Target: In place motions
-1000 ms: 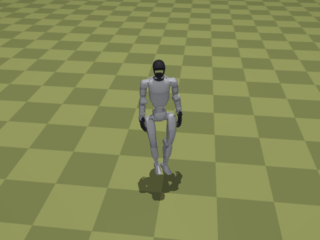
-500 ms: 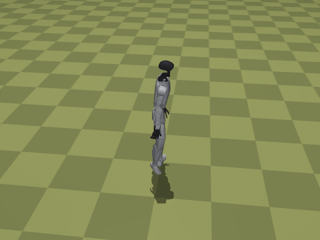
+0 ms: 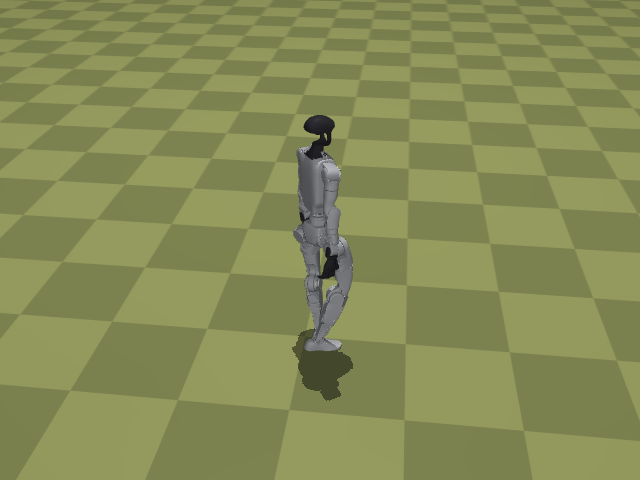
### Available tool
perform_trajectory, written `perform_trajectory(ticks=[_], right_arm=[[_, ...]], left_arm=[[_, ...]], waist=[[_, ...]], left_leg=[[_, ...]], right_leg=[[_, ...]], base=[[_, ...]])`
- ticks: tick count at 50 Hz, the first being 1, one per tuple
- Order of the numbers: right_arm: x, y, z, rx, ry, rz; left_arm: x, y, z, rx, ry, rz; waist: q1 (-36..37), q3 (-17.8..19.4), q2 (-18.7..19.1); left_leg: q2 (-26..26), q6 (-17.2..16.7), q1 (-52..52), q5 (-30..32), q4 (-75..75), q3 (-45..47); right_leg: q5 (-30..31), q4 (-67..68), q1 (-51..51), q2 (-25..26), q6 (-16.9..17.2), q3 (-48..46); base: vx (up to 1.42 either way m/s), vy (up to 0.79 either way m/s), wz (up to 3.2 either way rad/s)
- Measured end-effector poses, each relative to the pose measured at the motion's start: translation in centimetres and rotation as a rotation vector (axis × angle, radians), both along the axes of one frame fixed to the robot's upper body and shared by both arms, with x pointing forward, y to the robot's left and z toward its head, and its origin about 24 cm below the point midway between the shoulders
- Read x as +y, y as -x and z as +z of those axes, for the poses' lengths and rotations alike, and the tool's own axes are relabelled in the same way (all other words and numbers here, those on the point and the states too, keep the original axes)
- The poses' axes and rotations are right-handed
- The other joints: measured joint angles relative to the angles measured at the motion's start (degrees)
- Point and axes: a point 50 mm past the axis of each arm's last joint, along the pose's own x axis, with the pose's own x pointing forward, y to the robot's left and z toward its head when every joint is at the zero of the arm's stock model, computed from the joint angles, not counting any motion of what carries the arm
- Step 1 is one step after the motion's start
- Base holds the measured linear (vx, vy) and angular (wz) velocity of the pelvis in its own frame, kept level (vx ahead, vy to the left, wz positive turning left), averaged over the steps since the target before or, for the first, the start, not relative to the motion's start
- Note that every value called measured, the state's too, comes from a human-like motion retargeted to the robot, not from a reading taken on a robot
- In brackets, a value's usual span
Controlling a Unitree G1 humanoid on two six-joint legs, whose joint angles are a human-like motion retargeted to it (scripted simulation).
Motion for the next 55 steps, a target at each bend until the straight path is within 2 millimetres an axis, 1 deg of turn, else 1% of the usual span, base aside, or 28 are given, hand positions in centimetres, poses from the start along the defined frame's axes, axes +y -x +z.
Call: perform_trajectory(ticks=[3, 5, 6, 7, 8, 9, 10, 11, 12, 15, 20, 22, 25, 29, 35, 38, 41, 44, 49, 55], right_arm=[[0.1, 1.0, 0.1, 0.036, 0.001, -0.037], [0.3, 1.3, 0.1, 0.058, -0.004, -0.033], [0.5, 1.3, 0.1, 0.064, -0.008, -0.024], [0.6, 1.3, 0.1, 0.068, -0.012, -0.015], [0.6, 1.4, 0.1, 0.068, -0.013, -0.005], [0.7, 1.3, 0.0, 0.066, -0.018, 0.006], [0.8, 1.2, 0.0, 0.062, -0.023, 0.018], [0.9, 1.2, 0.0, 0.061, -0.028, 0.021], [1.1, 1.1, 0.0, 0.058, -0.033, 0.026], [1.5, -0.1, -0.2, 0.027, -0.044, 0.058], [2.1, -3.0, -0.5, -0.09, -0.029, 0.166], [2.4, -3.7, -0.5, -0.113, -0.039, 0.18], [2.8, -3.9, -0.5, -0.112, -0.063, 0.173], [2.9, -3.5, -0.6, -0.099, -0.078, 0.173], [2.6, -2.6, -0.5, -0.077, -0.068, 0.183], [2.3, -1.9, -0.5, -0.053, -0.063, 0.168], [2.1, -1.3, -0.4, -0.033, -0.054, 0.152], [2.0, -1.0, -0.4, -0.018, -0.047, 0.136], [1.8, -0.9, -0.4, -0.012, -0.042, 0.144], [2.0, -1.2, -0.4, -0.026, -0.049, 0.155]], left_arm=[[-0.2, -1.4, 0.1, -0.03, 0.01, -0.089], [-0.1, -2.3, 0.2, -0.052, 0.01, -0.143], [-0.1, -2.6, 0.3, -0.06, 0.006, -0.161], [-0.1, -2.8, 0.3, -0.066, 0.004, -0.176], [-0.2, -2.8, 0.3, -0.067, 0.005, -0.185], [-0.3, -2.8, 0.3, -0.065, 0.008, -0.192], [-0.4, -2.8, 0.3, -0.06, 0.012, -0.198], [-0.5, -2.5, 0.2, -0.045, 0.018, -0.209], [-0.7, -2.2, 0.1, -0.029, 0.023, -0.217], [-1.5, -0.7, -0.1, 0.013, 0.023, -0.194], [-1.0, 2.5, -0.2, 0.087, 0.04, -0.132], [-0.7, 3.4, -0.1, 0.118, 0.024, -0.133], [-0.6, 4.6, -0.1, 0.156, 0.021, -0.107], [-0.8, 5.9, 0.0, 0.18, 0.044, -0.057], [-1.2, 6.4, -0.1, 0.18, 0.055, -0.034], [-1.5, 6.2, -0.1, 0.172, 0.064, -0.031], [-1.8, 6.0, -0.2, 0.164, 0.071, -0.029], [-2.0, 5.6, -0.2, 0.154, 0.078, -0.035], [-2.1, 5.3, -0.3, 0.141, 0.079, -0.037], [-2.0, 5.3, -0.3, 0.141, 0.075, -0.031]], waist=[[-3.08, 1.41, 0.29], [-4.21, 2.25, -0.2], [-5.14, 2.72, -0.54], [-5.76, 3.09, -1.11], [-5.75, 3.28, -2.12], [-4.2, 3.46, -3.06], [-1.86, 3.62, -3.96], [-0.5, 3.45, -4.03], [0.97, 3.29, -4.04], [5.44, 3.04, -3.88], [4.23, 2.04, -3.07], [4.9, 1.85, -2.98], [6.34, 1.66, -3.15], [7.89, 1.35, -3.19], [8.15, 1.7, -2.87], [8.79, 1.71, -2.85], [11.22, 1.69, -2.79], [9.55, 1.84, -2.76], [9.21, 1.86, -2.68], [9.12, 1.91, -2.66]], left_leg=[[-0.92, 1.04, -0.95, 0.9, 0.27, -8.27], [-2.0, 1.46, -1.03, 1.38, 0.38, -12.36], [-2.84, 1.65, -0.83, 1.54, 0.48, -14.65], [-3.88, 1.83, -0.46, 1.63, 0.57, -16.6], [-5.33, 2.0, 0.25, 1.6, 0.61, -17.85], [-6.22, 1.98, 1.14, 1.5, 0.54, -17.76], [-6.84, 1.88, 2.11, 1.36, 0.41, -16.98], [-7.23, 1.8, 2.3, 1.42, 0.47, -17.75], [-7.51, 1.73, 2.46, 1.44, 0.5, -18.23], [-7.47, 1.39, 2.84, 1.27, 0.61, -18.17], [-7.92, 1.32, 2.63, 1.75, 0.24, -20.27], [-8.03, 1.13, 2.65, 2.0, -0.27, -19.74], [-8.52, 0.93, 2.81, 2.27, -0.79, -20.07], [-8.93, 0.67, 2.63, 2.88, -1.35, -20.61], [-9.03, 0.3, 2.3, 3.56, -1.66, -21.12], [-9.05, 0.13, 2.14, 3.8, -1.75, -20.82], [-8.37, -0.17, 2.14, 3.68, -1.81, -18.84], [-8.92, -0.11, 1.93, 4.02, -1.59, -20.82], [-8.82, -0.38, 1.89, 4.37, -1.73, -21.03], [-8.61, -0.69, 1.81, 4.64, -1.73, -21.1]], right_leg=[[0.27, -0.04, -4.19, 5.79, -0.36, 14.07], [0.88, -2.45, -5.59, 8.85, -1.67, 23.23], [1.94, -4.48, -5.7, 9.49, -2.66, 26.54], [4.61, -6.69, -5.5, 9.9, -4.13, 29.59], [10.52, -9.27, -4.68, 9.87, -6.56, 32.11], [11.89, -10.53, -3.31, 10.59, -6.96, 37.45], [10.99, -11.13, -1.65, 11.68, -6.33, 44.21], [10.44, -11.26, -0.9, 7.88, -8.09, 30.77], [10.03, -11.56, -0.16, 5.4, -9.23, 21.8], [9.86, -13.08, 1.46, 5.64, -8.92, 22.52], [10.76, -17.67, 3.93, 5.2, -9.09, 19.72], [11.33, -19.5, 4.71, 5.15, -9.39, 18.89], [11.98, -21.45, 5.57, 5.15, -9.9, 18.2], [12.14, -22.17, 5.64, 5.09, -10.3, 17.47], [12.07, -22.6, 5.8, 5.06, -10.53, 16.5], [11.94, -22.71, 5.86, 4.98, -10.6, 16.4], [11.61, -22.77, 6.21, 5.08, -10.32, 18.34], [11.74, -22.73, 6.01, 4.84, -10.6, 16.3], [11.63, -22.58, 5.95, 4.89, -10.81, 15.96], [11.82, -22.65, 5.87, 5.07, -11.32, 16.06]], base=[[0.15, -0.08, 2.49], [0.12, -0.11, 2.02], [0.13, -0.11, 2.04], [0.14, -0.1, 1.9], [0.16, -0.08, 1.2], [0.19, -0.07, 0.37], [0.23, -0.06, 0.14], [0.23, -0.06, 0.3], [0.19, -0.04, 0.6], [0.09, -0.05, 0.46], [0.09, -0.05, 0.55], [0.0, 0.0, 0.0], [0.03, -0.02, 0.14], [0.03, -0.02, 0.17], [-0.01, 0.0, 0.07], [-0.01, 0.0, -0.06], [-0.04, 0.0, -0.45], [-0.03, 0.0, 0.52], [0.0, 0.0, 0.05], [0.0, 0.0, 0.0]])
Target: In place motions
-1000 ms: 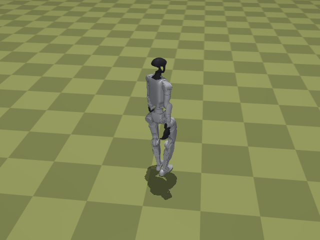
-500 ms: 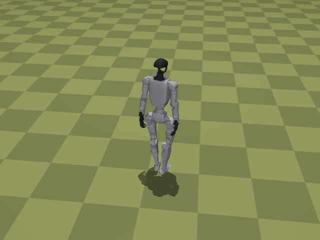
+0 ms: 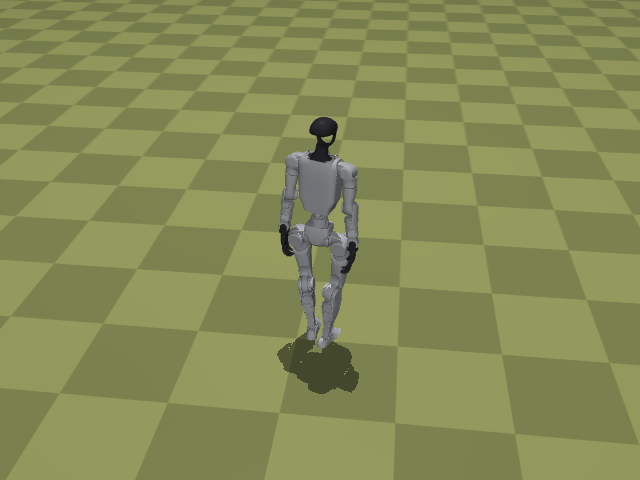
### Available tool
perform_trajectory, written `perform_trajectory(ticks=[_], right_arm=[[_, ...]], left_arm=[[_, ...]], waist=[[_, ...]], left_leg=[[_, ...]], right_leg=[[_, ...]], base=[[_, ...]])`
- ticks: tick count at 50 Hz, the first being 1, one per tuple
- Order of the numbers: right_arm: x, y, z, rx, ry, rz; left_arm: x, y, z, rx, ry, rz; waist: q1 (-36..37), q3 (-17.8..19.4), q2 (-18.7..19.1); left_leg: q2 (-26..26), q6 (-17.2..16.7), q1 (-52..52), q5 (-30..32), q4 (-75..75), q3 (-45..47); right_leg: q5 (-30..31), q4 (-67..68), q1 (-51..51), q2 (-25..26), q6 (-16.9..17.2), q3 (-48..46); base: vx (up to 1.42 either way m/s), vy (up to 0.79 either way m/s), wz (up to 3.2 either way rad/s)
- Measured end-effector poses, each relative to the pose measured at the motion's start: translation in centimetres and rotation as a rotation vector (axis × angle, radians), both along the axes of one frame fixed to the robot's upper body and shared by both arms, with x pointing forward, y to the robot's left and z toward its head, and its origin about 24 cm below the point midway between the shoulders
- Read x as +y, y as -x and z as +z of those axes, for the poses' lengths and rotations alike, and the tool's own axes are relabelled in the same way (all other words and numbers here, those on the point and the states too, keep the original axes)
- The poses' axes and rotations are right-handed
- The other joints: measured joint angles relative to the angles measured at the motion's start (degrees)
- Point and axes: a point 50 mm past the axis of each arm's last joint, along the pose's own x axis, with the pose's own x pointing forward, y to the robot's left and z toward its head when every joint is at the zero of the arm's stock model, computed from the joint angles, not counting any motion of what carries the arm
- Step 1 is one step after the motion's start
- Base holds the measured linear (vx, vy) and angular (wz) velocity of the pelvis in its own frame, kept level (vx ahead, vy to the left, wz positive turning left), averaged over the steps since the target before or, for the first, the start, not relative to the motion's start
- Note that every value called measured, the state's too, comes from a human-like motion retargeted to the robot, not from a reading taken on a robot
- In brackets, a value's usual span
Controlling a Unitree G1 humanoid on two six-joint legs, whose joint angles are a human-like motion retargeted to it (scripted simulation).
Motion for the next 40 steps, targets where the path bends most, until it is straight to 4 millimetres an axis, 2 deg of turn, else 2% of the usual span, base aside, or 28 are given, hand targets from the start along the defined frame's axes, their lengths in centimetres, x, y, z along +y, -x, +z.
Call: perform_trajectory(ticks=[13, 22, 29, 35, 40], right_arm=[[0.5, -0.7, -0.1, -0.03, -0.018, 0.014], [0.0, 0.2, 0.0, -0.008, 0.0, 0.011], [-0.4, 0.9, 0.1, 0.021, 0.015, -0.017], [-0.5, 0.2, 0.1, -0.005, 0.018, -0.018], [-0.4, -1.1, 0.0, -0.044, 0.008, -0.005]], left_arm=[[0.1, -0.3, 0.0, -0.011, -0.012, 0.016], [0.1, -0.4, 0.0, -0.013, -0.018, 0.044], [0.1, -0.6, 0.0, -0.019, -0.017, 0.029], [0.1, -1.4, -0.1, -0.036, -0.012, 0.006], [0.2, -1.7, 0.0, -0.05, -0.014, 0.012]], waist=[[-0.26, 0.55, -0.33], [-0.32, 0.1, -0.57], [-0.32, -0.67, 0.7], [-1.66, 0.01, 1.42], [-2.84, 1.02, 1.37]], left_leg=[[-0.57, -0.89, -1.68, 0.9, 1.53, -2.23], [0.41, -0.91, 1.55, -3.94, 4.95, -0.21], [1.02, -1.48, 3.2, -4.76, 3.0, 1.78], [0.97, 0.73, 2.9, -4.9, 0.96, 2.4], [0.97, 1.64, 2.2, -4.23, 0.06, 2.53]], right_leg=[[0.34, -0.42, -0.68, -0.14, -1.18, -0.73], [1.0, -0.69, -1.45, -0.91, -1.32, -1.75], [1.69, -0.81, -2.71, -0.54, -0.63, -2.47], [2.61, -0.39, -3.6, -0.54, 0.01, -3.28], [4.65, 0.39, -5.57, -0.92, 0.7, -3.38]], base=[[-0.03, 0.0, 0.12], [-0.05, 0.05, 0.17], [-0.03, 0.09, 0.12], [-0.07, 0.12, 0.15], [-0.1, 0.11, -0.14]])
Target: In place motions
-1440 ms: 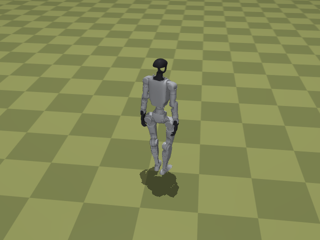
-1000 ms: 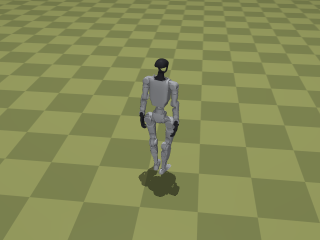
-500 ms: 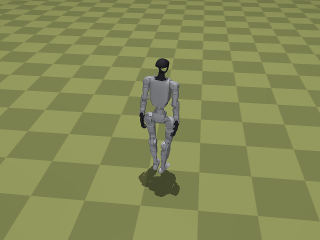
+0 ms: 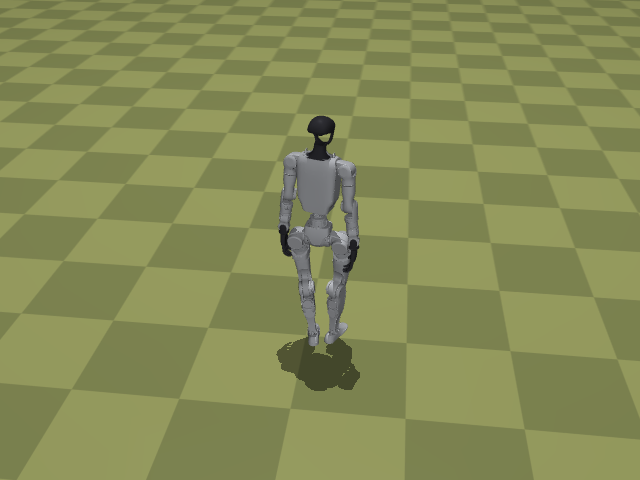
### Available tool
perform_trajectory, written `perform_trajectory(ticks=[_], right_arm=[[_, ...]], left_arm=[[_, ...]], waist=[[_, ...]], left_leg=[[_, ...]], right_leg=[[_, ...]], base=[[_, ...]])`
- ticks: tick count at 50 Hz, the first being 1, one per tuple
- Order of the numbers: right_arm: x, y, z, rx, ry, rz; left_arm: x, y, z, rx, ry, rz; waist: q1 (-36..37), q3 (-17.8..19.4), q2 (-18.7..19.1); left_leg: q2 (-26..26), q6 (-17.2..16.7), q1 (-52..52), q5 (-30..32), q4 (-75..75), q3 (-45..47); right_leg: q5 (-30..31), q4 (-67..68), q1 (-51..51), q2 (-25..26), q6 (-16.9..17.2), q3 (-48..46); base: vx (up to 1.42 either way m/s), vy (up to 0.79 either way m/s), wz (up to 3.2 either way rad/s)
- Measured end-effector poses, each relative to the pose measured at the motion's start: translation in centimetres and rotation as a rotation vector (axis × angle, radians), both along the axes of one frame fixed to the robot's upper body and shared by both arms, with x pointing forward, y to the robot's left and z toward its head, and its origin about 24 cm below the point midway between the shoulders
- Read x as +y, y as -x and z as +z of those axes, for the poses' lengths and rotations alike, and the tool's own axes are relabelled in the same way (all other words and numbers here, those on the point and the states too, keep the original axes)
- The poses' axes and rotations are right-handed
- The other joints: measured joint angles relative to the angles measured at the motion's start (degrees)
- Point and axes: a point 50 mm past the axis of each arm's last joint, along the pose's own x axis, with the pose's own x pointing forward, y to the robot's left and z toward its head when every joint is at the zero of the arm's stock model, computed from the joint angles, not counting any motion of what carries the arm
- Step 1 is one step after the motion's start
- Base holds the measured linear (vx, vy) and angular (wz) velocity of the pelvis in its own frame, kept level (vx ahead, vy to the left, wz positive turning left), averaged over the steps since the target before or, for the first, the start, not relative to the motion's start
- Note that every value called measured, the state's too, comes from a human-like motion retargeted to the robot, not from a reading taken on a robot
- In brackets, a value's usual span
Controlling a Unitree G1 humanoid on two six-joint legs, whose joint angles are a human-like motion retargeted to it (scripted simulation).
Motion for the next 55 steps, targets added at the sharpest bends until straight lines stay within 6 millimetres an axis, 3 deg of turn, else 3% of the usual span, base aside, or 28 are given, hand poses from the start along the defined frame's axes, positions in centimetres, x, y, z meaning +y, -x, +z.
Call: perform_trajectory(ticks=[7, 17, 22, 30, 43, 50, 55], right_arm=[[-0.1, -1.1, 0.0, -0.029, 0.001, 0.048], [-0.4, 0.3, 0.1, 0.015, 0.007, 0.002], [-0.3, 0.6, 0.1, 0.028, 0.007, 0.001], [-0.1, -0.2, 0.0, -0.016, 0.007, 0.035], [-0.5, 0.8, 0.1, 0.013, 0.015, 0.015], [-0.1, -1.2, 0.0, -0.029, 0.004, 0.049], [-0.4, -1.1, 0.0, -0.04, 0.024, 0.094]], left_arm=[[0.5, 0.5, 0.1, 0.022, -0.014, 0.005], [0.6, 1.2, 0.1, 0.041, -0.018, 0.02], [0.9, 0.7, 0.1, 0.028, -0.024, 0.012], [1.0, -0.6, 0.1, -0.008, -0.036, 0.004], [0.0, 2.2, 0.1, 0.061, -0.007, 0.043], [0.5, 1.6, 0.1, 0.037, -0.022, 0.053], [0.5, 1.8, 0.1, 0.045, -0.022, 0.059]], waist=[[0.28, 1.8, -1.02], [3.29, 0.16, -0.74], [1.02, 0.53, -1.61], [4.31, 2.25, -2.93], [1.01, -0.32, -0.24], [-2.6, 1.53, -0.49], [-1.77, 0.36, -0.44]], left_leg=[[-0.09, 0.82, -0.14, 0.31, -0.01, 1.63], [1.66, -0.48, -1.92, 1.77, -0.58, 6.11], [-0.05, -0.4, -2.98, 3.29, -0.29, 2.82], [-2.36, -2.02, -5.13, 5.06, 2.03, -3.55], [0.07, -0.33, -1.63, -0.54, 1.38, -0.51], [0.13, 0.15, -2.99, 0.67, 1.8, -1.51], [0.78, -0.12, -4.23, 1.45, 1.78, -0.38]], right_leg=[[0.89, 1.14, -0.33, 0.13, 0.76, 2.65], [-5.93, 5.93, 4.1, 1.23, 4.94, 11.04], [-5.97, 3.87, 5.35, 1.0, 2.18, 6.82], [-4.61, 1.49, 4.85, -0.24, 0.53, 4.54], [-2.21, 1.16, 0.74, 0.76, 1.34, 5.2], [-2.39, 3.22, -0.11, 1.56, 1.21, 3.96], [-5.08, 5.47, 2.2, 1.24, 3.86, 6.62]], base=[[-0.09, 0.08, -0.32], [-0.04, 0.01, -0.27], [-0.09, -0.04, 0.68], [-0.17, -0.01, 0.24], [-0.08, 0.09, 0.01], [-0.16, 0.08, -0.01], [-0.07, 0.02, -0.13]])
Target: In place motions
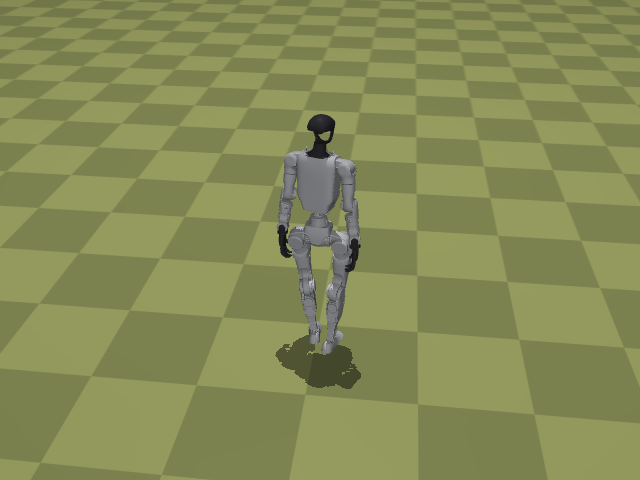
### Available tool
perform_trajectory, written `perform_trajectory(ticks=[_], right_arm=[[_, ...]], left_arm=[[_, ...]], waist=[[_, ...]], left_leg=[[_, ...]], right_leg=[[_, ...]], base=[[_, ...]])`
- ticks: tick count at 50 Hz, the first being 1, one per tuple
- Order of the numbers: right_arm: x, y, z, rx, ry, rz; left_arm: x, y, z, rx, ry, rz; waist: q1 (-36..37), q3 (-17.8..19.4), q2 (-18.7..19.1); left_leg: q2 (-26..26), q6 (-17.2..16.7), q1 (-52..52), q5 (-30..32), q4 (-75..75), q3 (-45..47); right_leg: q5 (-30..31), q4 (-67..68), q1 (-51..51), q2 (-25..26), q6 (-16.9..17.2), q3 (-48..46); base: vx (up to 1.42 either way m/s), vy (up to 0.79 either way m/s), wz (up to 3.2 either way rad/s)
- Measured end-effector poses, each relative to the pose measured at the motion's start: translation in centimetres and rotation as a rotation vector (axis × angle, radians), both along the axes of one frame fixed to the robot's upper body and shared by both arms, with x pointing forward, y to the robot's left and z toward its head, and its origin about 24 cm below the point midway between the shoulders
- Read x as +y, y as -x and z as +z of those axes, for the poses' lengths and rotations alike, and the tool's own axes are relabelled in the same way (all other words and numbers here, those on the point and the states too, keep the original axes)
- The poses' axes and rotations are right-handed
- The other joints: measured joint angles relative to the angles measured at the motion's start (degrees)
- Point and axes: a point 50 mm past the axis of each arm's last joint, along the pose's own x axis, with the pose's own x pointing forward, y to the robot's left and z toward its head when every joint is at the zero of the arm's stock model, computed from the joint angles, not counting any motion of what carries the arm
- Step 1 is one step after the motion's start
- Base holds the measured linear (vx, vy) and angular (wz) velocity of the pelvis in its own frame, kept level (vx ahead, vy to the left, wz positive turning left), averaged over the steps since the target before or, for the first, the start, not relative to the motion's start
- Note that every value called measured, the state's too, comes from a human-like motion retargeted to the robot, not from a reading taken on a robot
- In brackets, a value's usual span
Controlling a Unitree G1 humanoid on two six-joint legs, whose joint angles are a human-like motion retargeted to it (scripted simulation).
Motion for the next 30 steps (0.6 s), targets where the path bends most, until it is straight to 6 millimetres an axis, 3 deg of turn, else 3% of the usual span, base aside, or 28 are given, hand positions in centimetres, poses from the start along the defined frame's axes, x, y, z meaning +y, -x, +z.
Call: perform_trajectory(ticks=[7, 15, 25, 30], right_arm=[[-0.1, 1.1, 0.0, 0.05, -0.009, -0.051], [-0.1, 0.5, 0.0, 0.018, -0.004, -0.039], [0.0, 1.6, 0.0, 0.05, -0.001, -0.051], [0.0, 1.7, 0.0, 0.049, -0.001, -0.066]], left_arm=[[-0.2, -0.3, 0.0, -0.017, 0.007, 0.014], [0.0, -1.2, -0.1, -0.037, -0.001, 0.01], [0.0, -0.4, 0.0, -0.014, -0.003, 0.011], [0.1, -0.1, 0.0, -0.001, 0.001, -0.009]], waist=[[3.59, -0.07, -1.99], [4.06, 1.64, -2.15], [4.22, 0.17, -1.28], [2.77, -0.6, -0.29]], left_leg=[[-1.28, -0.46, -0.57, 1.0, 0.27, 1.59], [-2.18, -1.19, -1.28, 3.75, -0.27, -0.88], [-0.8, -2.32, 3.82, -1.65, 3.09, 0.22], [-0.25, -0.93, 4.15, -2.58, -0.36, 1.5]], right_leg=[[-1.27, -3.12, 3.23, -1.09, -2.17, 0.44], [-0.63, -3.94, 2.96, -1.25, -3.72, -0.62], [0.3, -4.16, 1.54, -0.73, -3.87, -1.35], [0.67, -4.23, 0.94, -0.28, -3.14, -2.22]], base=[[-0.09, 0.0, -0.16], [-0.16, -0.02, 0.27], [-0.06, 0.04, 0.09], [-0.02, 0.07, 0.12]])
